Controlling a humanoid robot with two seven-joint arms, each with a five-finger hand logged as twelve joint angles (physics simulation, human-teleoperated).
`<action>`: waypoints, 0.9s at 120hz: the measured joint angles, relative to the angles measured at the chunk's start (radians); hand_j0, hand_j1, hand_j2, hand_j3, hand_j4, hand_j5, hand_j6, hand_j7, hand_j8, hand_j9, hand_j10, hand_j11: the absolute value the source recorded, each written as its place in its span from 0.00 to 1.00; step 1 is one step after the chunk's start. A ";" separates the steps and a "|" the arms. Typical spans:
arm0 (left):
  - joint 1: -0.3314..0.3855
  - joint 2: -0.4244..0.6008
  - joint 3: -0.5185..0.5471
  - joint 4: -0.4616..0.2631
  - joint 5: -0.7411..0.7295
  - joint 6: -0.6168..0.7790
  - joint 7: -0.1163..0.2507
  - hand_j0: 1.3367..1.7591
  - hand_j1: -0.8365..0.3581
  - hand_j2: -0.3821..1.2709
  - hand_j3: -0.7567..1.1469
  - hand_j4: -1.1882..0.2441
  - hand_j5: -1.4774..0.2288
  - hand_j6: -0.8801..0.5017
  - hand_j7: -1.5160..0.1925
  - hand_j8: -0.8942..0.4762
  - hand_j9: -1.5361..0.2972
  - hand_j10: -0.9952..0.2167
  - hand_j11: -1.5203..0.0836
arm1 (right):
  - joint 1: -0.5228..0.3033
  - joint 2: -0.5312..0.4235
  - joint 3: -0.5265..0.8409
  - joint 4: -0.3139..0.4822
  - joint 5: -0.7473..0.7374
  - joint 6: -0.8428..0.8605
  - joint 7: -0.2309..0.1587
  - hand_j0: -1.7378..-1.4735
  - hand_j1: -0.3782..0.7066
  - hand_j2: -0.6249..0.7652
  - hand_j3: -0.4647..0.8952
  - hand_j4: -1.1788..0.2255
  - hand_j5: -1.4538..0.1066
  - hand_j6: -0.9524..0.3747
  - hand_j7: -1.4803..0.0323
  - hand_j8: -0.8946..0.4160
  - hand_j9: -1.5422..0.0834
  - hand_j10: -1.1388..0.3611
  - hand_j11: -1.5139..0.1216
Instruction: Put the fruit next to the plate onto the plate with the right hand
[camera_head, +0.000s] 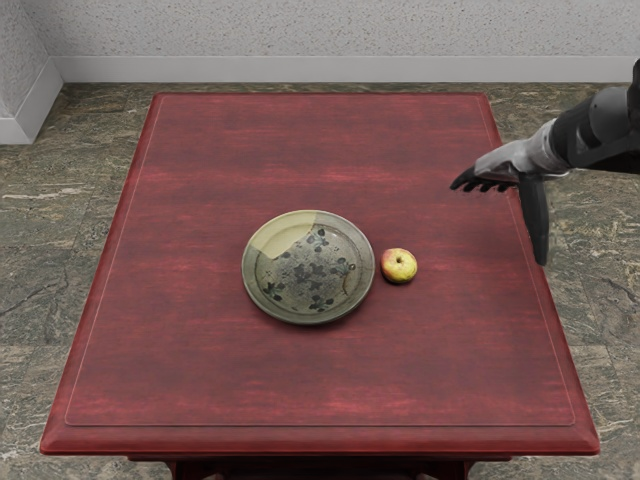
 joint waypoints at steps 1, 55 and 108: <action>0.000 0.000 0.000 0.000 0.000 0.000 0.000 0.76 0.99 0.23 0.40 0.83 0.87 0.64 0.89 0.65 0.84 0.82 0.95 | 0.000 0.005 0.005 0.004 0.000 -0.009 -0.004 0.30 0.05 0.45 0.34 0.83 0.92 0.70 0.96 0.67 0.94 0.75 0.91; 0.000 0.000 0.000 0.000 0.000 0.000 0.000 0.76 0.99 0.23 0.40 0.83 0.87 0.64 0.89 0.65 0.84 0.82 0.95 | -0.277 0.040 0.294 0.117 -0.083 -0.362 -0.046 0.30 0.05 0.45 0.34 0.82 0.92 0.70 0.96 0.67 0.93 0.75 0.91; 0.000 0.000 0.000 0.000 0.000 0.000 0.000 0.76 0.99 0.23 0.40 0.83 0.87 0.64 0.89 0.65 0.84 0.82 0.95 | -0.349 0.098 0.154 0.233 -0.212 -0.691 -0.046 0.30 0.17 0.43 0.34 0.75 0.82 0.62 0.87 0.58 0.85 0.67 0.82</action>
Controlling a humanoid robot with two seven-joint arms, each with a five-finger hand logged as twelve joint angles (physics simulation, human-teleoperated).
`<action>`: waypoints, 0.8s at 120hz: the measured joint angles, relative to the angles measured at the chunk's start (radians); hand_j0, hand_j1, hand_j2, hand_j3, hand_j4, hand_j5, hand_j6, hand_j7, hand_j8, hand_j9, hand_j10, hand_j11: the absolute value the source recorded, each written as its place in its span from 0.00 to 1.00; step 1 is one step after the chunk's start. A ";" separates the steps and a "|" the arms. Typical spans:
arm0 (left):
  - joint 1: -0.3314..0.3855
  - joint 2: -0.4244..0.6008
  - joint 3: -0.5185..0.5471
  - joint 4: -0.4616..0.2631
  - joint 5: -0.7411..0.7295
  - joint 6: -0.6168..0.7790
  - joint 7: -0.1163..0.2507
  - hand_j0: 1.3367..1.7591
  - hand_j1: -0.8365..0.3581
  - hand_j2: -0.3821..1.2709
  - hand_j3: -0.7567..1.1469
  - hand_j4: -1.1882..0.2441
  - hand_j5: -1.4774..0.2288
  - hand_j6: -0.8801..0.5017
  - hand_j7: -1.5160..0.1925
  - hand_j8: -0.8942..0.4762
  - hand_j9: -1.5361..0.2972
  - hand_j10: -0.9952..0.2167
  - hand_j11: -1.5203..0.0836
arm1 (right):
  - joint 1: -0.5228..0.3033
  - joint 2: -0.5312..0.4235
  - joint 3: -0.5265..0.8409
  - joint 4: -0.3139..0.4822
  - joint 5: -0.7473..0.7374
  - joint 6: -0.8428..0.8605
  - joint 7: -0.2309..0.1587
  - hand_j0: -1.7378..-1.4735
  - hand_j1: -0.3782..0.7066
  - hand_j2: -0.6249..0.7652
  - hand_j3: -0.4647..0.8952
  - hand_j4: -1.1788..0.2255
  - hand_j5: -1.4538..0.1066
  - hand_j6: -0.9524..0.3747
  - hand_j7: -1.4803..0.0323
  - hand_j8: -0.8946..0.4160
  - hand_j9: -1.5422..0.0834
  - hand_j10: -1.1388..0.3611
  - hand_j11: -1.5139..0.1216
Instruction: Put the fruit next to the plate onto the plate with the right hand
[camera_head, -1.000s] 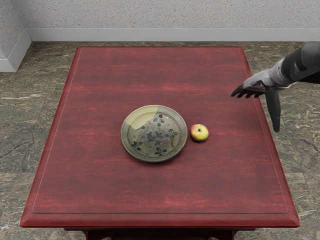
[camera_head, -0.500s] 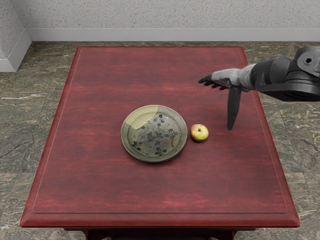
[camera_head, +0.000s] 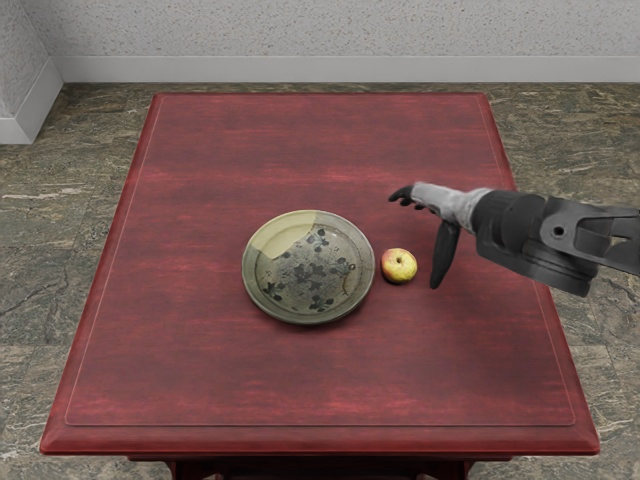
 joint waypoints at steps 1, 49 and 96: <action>0.000 0.000 0.000 0.000 0.000 0.000 0.000 0.76 0.99 0.23 0.40 0.83 0.87 0.64 0.89 0.65 0.84 0.82 0.95 | -0.002 0.000 -0.001 0.003 -0.004 -0.004 0.000 0.30 0.17 0.43 0.34 0.74 0.82 0.62 0.87 0.58 0.84 0.67 0.82; 0.000 0.000 0.000 0.000 0.000 0.000 0.000 0.76 0.99 0.23 0.40 0.83 0.87 0.64 0.89 0.65 0.84 0.82 0.95 | -0.056 0.036 -0.035 0.041 -0.067 -0.127 0.000 0.30 0.26 0.42 0.34 0.69 0.76 0.56 0.80 0.52 0.78 0.62 0.76; 0.000 0.000 0.000 0.000 0.000 0.000 0.000 0.76 0.99 0.23 0.40 0.83 0.87 0.64 0.89 0.65 0.84 0.82 0.95 | -0.078 0.052 -0.036 0.042 -0.068 -0.169 0.000 0.30 0.37 0.41 0.34 0.62 0.67 0.48 0.71 0.44 0.70 0.55 0.68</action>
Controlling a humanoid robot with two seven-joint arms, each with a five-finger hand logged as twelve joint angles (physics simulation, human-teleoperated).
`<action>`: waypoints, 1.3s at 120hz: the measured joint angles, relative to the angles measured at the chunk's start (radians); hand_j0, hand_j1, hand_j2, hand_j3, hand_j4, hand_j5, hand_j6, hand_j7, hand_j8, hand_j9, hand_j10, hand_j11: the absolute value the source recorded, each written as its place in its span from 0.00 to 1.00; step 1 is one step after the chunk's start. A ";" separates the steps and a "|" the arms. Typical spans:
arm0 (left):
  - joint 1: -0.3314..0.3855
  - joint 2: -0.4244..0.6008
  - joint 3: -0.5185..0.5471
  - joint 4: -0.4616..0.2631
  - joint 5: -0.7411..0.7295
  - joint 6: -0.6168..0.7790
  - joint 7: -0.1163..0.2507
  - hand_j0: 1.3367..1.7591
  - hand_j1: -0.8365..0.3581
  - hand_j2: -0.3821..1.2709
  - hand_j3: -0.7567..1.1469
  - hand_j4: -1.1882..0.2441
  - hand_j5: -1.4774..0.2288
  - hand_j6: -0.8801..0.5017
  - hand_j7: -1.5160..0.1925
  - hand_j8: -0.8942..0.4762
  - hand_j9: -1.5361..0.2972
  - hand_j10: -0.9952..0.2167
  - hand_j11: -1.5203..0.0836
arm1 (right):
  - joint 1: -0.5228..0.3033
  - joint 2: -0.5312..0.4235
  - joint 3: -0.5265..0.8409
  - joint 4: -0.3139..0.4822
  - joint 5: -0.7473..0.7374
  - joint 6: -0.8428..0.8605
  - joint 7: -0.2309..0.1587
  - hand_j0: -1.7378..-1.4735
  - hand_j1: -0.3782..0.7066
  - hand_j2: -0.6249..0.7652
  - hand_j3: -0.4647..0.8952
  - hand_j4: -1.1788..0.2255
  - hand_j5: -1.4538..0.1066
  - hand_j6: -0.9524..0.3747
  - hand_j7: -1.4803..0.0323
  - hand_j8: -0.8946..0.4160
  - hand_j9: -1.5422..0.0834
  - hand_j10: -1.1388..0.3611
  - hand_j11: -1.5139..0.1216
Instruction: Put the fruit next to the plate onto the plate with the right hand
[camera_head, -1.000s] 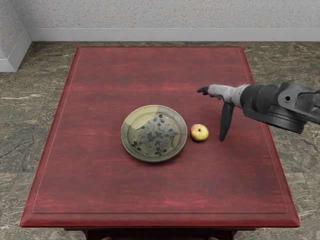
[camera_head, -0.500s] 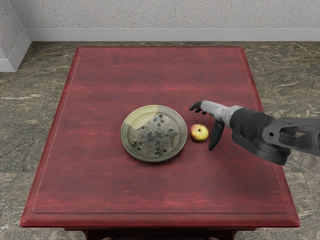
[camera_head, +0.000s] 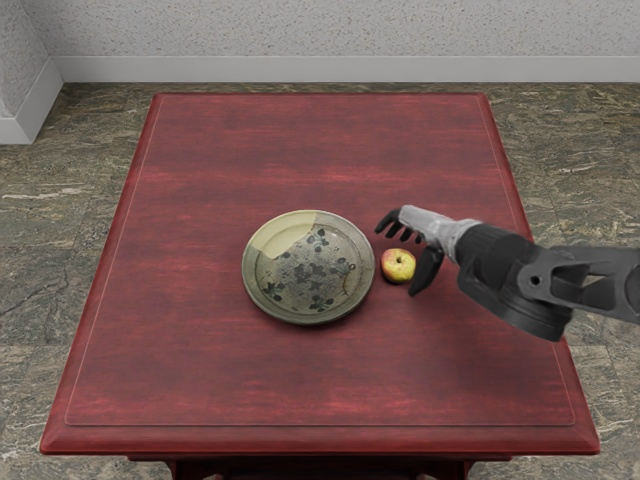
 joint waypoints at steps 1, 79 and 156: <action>0.000 0.000 0.000 0.000 0.000 0.000 0.000 0.76 0.99 0.23 0.40 0.83 0.87 0.64 0.89 0.65 0.84 0.82 0.95 | -0.001 0.000 0.000 0.000 0.000 -0.001 0.000 0.30 0.37 0.41 0.34 0.62 0.67 0.48 0.71 0.44 0.70 0.55 0.68; 0.000 0.000 0.000 0.000 0.000 0.000 0.000 0.76 0.99 0.23 0.40 0.83 0.87 0.64 0.89 0.65 0.84 0.82 0.95 | -0.036 0.016 -0.020 0.000 -0.065 -0.060 0.000 0.30 0.43 0.40 0.34 0.58 0.63 0.44 0.67 0.40 0.66 0.52 0.64; 0.000 0.000 0.000 0.000 0.000 0.000 0.000 0.76 0.99 0.23 0.40 0.83 0.87 0.64 0.89 0.65 0.84 0.82 0.95 | -0.061 0.033 -0.016 -0.006 -0.083 -0.087 -0.002 0.34 0.66 0.53 0.34 0.50 0.41 0.39 0.51 0.37 0.53 0.37 0.51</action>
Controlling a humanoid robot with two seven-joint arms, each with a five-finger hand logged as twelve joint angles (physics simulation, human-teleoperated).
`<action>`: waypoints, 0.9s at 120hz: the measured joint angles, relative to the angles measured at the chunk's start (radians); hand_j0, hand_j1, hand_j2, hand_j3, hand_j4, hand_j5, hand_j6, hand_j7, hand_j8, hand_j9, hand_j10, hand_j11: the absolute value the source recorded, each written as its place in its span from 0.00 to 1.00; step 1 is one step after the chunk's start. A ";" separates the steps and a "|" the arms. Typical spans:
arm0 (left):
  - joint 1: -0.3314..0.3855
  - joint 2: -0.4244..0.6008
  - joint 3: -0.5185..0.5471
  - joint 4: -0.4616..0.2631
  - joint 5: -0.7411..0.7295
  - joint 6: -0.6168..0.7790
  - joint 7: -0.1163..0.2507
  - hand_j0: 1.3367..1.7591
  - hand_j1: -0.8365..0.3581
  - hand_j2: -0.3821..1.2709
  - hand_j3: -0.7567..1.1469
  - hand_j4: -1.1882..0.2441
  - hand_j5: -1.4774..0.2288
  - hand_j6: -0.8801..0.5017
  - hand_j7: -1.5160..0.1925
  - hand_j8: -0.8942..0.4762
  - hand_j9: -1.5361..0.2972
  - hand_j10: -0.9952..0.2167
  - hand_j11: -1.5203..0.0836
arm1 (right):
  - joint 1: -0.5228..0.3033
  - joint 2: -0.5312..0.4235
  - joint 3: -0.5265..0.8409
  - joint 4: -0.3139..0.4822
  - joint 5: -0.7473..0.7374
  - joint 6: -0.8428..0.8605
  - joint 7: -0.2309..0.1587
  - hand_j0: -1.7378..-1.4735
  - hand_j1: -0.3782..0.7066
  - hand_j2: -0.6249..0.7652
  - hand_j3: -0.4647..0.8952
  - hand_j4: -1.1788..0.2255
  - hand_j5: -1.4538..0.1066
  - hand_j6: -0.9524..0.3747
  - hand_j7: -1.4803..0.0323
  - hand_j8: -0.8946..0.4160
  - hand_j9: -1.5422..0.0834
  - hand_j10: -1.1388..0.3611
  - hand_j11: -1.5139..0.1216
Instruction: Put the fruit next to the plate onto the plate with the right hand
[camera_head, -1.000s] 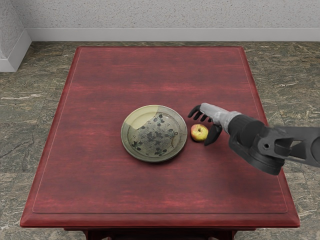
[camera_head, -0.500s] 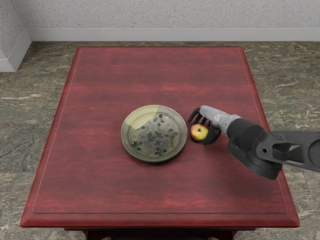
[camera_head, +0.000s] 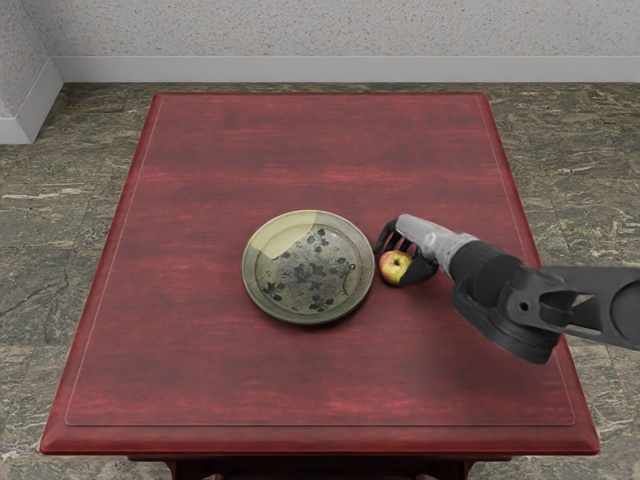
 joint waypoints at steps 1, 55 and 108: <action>0.000 0.000 0.000 0.000 0.000 0.000 0.000 0.76 0.99 0.23 0.40 0.83 0.87 0.64 0.89 0.65 0.84 0.82 0.95 | -0.001 0.000 0.000 0.000 -0.001 0.000 0.000 0.34 0.66 0.53 0.34 0.50 0.42 0.38 0.51 0.37 0.53 0.37 0.51; 0.000 0.000 0.000 0.000 0.000 0.000 0.000 0.76 0.99 0.23 0.40 0.83 0.87 0.64 0.89 0.65 0.84 0.82 0.95 | -0.018 0.015 0.009 -0.020 0.010 -0.001 0.001 0.34 0.58 0.46 0.34 0.42 0.52 0.39 0.51 0.34 0.53 0.37 0.51; 0.000 0.000 0.001 0.000 0.000 0.000 0.000 0.76 0.99 0.23 0.40 0.83 0.87 0.64 0.89 0.65 0.84 0.82 0.95 | -0.019 -0.037 0.117 -0.019 0.020 0.007 0.002 0.31 0.58 0.57 0.34 0.42 0.44 0.35 0.48 0.32 0.48 0.37 0.46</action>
